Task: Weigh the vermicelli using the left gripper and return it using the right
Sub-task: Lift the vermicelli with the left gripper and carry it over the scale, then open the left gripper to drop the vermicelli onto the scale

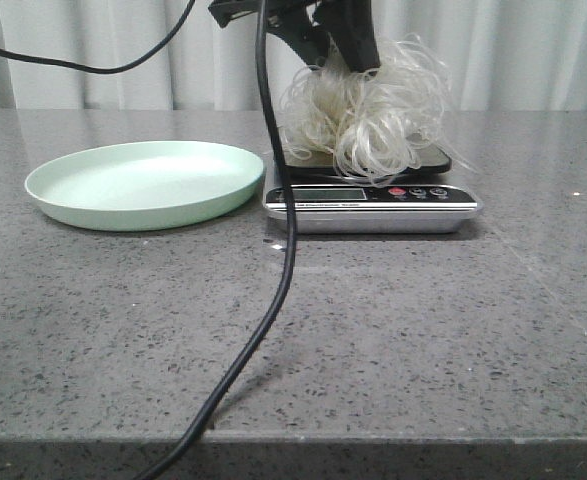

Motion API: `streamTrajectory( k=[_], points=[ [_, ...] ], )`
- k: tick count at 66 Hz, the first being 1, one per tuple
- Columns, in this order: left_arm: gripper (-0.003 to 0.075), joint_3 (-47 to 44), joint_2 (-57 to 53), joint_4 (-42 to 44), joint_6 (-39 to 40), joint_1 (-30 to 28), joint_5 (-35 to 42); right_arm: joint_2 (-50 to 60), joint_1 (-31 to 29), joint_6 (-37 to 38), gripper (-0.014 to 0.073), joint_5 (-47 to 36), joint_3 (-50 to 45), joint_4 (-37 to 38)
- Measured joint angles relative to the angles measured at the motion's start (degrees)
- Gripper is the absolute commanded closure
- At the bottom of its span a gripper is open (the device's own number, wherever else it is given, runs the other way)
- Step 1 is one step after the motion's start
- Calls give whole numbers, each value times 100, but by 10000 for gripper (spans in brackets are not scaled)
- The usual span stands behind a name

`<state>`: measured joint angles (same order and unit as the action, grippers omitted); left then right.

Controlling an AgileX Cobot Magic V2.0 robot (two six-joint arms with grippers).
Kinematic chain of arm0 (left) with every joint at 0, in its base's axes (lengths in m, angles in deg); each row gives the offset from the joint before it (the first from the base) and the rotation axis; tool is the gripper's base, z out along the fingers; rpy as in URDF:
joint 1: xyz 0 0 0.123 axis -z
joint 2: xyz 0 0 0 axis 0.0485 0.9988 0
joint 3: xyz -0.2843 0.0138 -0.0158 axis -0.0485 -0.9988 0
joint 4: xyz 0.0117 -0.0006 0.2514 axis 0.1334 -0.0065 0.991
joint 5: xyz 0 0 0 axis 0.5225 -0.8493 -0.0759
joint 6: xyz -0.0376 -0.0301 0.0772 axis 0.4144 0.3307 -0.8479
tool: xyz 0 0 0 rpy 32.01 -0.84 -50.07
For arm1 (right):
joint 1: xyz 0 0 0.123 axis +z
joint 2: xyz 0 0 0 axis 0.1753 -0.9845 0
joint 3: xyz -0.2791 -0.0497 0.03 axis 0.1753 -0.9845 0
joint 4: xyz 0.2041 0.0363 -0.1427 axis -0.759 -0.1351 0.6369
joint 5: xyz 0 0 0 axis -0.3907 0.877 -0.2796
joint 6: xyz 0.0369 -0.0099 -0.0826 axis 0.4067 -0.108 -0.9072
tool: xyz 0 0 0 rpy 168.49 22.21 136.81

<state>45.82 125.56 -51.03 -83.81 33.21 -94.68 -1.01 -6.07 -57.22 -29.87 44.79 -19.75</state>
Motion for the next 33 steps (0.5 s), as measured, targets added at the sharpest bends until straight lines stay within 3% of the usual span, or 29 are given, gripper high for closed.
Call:
streamTrajectory(
  k=[10,25,33],
  points=[
    [181,13,0,0,0,0,-23,0,0,0,393,0,0,0],
    [179,426,0,24,0,-12,-311,0,0,0,393,0,0,0],
    [230,760,-139,24,0,-140,-545,0,0,0,393,0,0,0]
  ],
)
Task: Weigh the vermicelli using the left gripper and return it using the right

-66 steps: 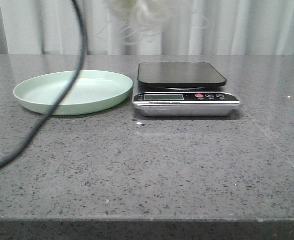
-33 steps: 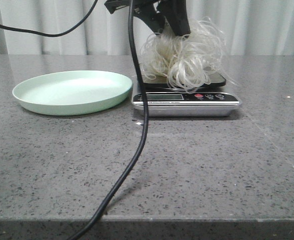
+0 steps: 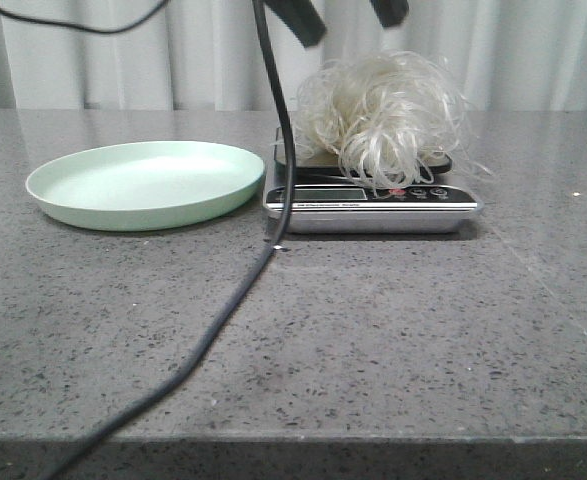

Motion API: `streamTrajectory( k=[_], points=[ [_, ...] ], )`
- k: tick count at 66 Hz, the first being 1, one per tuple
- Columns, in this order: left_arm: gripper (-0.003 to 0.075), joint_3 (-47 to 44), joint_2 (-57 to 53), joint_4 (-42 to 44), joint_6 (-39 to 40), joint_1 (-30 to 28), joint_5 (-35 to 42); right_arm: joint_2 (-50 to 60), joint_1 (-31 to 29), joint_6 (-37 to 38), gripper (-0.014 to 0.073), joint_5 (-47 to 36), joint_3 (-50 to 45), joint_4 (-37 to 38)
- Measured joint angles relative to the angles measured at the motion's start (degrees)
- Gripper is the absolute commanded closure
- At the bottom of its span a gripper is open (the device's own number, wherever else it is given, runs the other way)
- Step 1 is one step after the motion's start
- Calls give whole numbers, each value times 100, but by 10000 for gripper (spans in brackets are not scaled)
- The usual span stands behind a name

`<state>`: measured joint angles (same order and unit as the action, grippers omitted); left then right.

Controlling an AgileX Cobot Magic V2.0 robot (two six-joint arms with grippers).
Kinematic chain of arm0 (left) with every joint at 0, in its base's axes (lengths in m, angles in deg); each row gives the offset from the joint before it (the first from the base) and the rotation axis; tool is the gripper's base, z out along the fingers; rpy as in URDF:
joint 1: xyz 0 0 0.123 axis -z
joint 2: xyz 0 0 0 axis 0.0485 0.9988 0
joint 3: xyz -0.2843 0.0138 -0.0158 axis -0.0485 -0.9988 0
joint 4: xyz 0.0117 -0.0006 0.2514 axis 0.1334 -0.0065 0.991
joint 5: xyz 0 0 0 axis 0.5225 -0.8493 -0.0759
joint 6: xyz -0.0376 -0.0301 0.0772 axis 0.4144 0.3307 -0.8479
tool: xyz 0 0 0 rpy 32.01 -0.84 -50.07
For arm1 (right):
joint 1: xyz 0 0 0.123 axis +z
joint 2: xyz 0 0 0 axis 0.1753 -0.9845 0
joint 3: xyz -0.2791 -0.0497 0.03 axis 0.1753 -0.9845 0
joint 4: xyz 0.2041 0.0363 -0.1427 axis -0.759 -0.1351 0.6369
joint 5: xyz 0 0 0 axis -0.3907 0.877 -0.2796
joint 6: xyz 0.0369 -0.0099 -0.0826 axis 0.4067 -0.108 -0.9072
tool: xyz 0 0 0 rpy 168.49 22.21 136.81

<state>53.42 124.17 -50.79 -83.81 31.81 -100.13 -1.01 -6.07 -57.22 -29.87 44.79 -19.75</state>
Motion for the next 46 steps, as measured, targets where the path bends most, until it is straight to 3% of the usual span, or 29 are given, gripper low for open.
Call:
streamTrajectory(
  k=[15,24,46],
  points=[
    [361,85,-898,654,0,-403,-400,0,0,0,393,0,0,0],
    [410,-358,-1577,933,0,-707,-401,0,0,0,393,0,0,0],
    [491,-3722,-4455,1099,0,-960,1324,0,0,0,393,0,0,0]
  ],
)
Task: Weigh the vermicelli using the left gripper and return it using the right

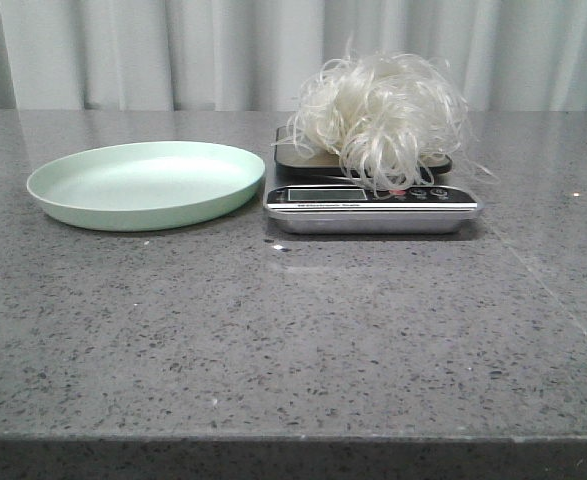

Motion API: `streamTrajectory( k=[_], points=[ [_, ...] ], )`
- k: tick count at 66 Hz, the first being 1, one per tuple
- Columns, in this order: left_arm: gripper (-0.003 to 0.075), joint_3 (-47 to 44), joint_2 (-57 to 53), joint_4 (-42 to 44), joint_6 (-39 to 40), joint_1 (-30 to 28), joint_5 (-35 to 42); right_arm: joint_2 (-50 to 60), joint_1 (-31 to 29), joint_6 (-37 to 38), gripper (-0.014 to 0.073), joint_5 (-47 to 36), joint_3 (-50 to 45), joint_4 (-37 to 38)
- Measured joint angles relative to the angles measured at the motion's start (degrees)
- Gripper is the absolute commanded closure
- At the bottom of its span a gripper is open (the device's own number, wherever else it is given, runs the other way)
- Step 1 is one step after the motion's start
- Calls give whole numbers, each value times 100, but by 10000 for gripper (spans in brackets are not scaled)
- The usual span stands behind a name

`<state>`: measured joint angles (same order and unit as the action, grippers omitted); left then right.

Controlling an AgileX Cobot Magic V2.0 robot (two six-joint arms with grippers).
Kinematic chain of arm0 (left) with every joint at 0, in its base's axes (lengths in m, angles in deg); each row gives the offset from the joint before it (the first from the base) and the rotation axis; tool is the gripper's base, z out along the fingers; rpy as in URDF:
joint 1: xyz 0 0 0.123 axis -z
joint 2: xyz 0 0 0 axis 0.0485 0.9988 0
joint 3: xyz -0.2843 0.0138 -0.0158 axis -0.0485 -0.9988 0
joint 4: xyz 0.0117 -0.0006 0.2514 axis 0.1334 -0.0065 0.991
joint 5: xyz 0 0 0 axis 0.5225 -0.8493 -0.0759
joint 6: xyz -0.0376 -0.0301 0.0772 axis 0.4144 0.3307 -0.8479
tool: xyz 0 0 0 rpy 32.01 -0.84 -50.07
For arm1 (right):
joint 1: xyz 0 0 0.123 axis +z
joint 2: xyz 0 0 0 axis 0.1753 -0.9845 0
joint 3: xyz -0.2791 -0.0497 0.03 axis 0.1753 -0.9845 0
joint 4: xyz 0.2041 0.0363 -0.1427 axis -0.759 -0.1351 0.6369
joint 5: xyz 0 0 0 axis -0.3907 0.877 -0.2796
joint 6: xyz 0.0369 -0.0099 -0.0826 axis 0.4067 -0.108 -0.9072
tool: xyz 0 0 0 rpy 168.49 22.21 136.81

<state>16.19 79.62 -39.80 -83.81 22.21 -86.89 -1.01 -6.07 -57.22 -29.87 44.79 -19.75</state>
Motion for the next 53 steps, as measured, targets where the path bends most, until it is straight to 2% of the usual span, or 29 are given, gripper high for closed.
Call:
streamTrajectory(
  k=[23,36,53],
  points=[
    [594,-2588,-2463,0,-91,0,1011,0,0,0,393,0,0,0],
    [594,-3952,-4126,0,-213,0,1688,0,0,0,393,0,0,0],
    [594,-5413,-6024,0,-213,0,2017,0,0,0,393,0,0,0]
  ],
)
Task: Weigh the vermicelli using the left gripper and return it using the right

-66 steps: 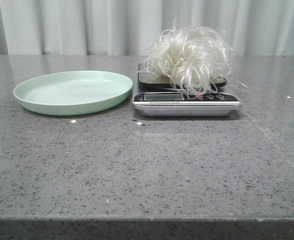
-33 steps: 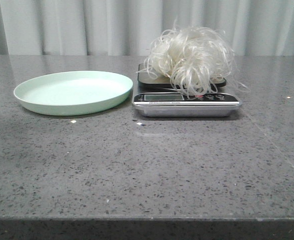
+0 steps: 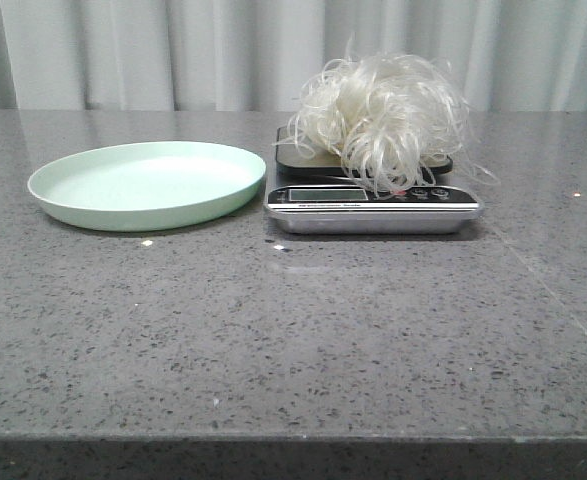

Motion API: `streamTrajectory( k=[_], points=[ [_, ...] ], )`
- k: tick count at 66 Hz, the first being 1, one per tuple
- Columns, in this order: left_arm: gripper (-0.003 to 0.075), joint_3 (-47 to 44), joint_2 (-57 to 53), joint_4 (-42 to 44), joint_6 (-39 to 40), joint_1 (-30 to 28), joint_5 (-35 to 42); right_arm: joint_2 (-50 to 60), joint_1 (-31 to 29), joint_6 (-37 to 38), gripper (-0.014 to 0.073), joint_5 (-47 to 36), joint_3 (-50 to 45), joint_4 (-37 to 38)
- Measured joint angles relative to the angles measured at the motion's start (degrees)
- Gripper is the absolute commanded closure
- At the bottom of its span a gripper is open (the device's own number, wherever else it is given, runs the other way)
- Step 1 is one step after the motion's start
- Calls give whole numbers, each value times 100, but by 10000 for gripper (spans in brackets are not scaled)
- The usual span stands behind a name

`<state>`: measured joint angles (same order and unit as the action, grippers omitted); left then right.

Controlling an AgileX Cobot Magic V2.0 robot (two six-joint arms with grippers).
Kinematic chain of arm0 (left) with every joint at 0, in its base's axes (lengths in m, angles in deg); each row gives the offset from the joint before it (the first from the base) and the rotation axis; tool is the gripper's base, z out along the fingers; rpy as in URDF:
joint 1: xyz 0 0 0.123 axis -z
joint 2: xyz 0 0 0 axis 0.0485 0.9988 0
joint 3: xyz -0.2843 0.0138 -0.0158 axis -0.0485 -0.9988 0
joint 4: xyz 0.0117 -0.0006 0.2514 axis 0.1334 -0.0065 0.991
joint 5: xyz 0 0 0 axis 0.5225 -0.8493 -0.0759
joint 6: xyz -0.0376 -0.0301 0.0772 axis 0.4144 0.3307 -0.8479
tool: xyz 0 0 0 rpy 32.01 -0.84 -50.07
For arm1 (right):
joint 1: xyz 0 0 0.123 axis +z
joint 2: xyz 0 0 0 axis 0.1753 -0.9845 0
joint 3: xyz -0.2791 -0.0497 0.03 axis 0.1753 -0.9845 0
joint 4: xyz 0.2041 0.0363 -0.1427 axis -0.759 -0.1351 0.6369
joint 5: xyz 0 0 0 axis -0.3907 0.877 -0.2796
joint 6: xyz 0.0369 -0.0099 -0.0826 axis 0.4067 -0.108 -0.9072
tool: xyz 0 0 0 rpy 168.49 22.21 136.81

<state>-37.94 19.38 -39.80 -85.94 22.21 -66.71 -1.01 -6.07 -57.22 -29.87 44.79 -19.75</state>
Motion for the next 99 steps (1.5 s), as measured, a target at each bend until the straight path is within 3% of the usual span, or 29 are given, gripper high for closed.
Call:
streamTrajectory(
  k=[15,44,54,66,84,90,99],
  points=[
    [594,-699,-771,0,-39,0,185,0,0,0,393,0,0,0],
    [594,-750,-779,-18,-39,0,433,0,0,0,393,-290,26,0],
    [594,-750,-779,-54,-39,0,437,-245,0,0,393,503,858,47],
    [594,-750,-779,-55,-39,0,437,-1364,0,0,393,1722,2098,97],
    [594,-750,-779,-63,-39,0,437,-2111,0,0,386,2101,2323,107],
    [594,-750,-779,-63,-39,0,437,-2217,108,0,298,2100,2445,107],
    [594,-750,-779,-76,-39,0,437,-2717,522,0,69,2302,3014,107]
  ],
)
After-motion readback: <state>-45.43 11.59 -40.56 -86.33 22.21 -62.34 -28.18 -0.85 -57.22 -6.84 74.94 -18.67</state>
